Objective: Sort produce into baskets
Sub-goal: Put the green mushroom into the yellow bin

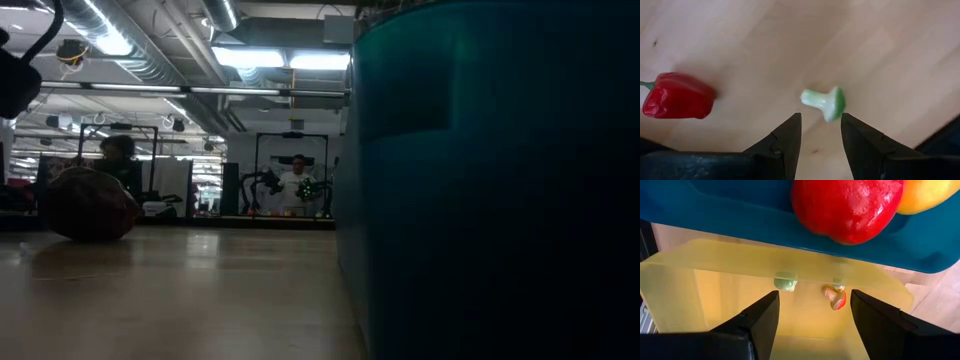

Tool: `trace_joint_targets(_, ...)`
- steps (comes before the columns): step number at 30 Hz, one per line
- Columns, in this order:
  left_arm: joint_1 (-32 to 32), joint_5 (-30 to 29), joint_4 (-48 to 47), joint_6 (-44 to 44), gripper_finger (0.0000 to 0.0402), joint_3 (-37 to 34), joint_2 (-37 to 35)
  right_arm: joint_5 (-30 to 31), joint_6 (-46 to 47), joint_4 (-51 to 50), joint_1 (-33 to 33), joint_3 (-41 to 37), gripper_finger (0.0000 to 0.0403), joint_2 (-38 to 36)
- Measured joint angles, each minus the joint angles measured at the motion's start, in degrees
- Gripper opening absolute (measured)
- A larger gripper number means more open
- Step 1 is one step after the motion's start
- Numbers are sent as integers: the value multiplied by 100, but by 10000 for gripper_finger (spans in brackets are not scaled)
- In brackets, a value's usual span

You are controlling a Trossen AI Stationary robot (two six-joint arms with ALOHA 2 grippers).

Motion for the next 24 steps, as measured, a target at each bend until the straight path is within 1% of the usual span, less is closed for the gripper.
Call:
trace_joint_targets(4, -8, 0, 48, 8, 133, 0, 218, 0, 0, 1, 0, 0, 241, 0)
trace_joint_targets(10, -9, 0, 424, 177, 133, 0, 272, 0, 0, 3, 0, 0, 241, 0)
trace_joint_targets(15, -11, -30, 399, 115, 133, -2, 344, 0, 0, 3, 0, 0, 241, 0)
trace_joint_targets(24, -21, -37, 691, 165, 133, -24, 721, 0, 0, 3, 2, -1, 241, 0)
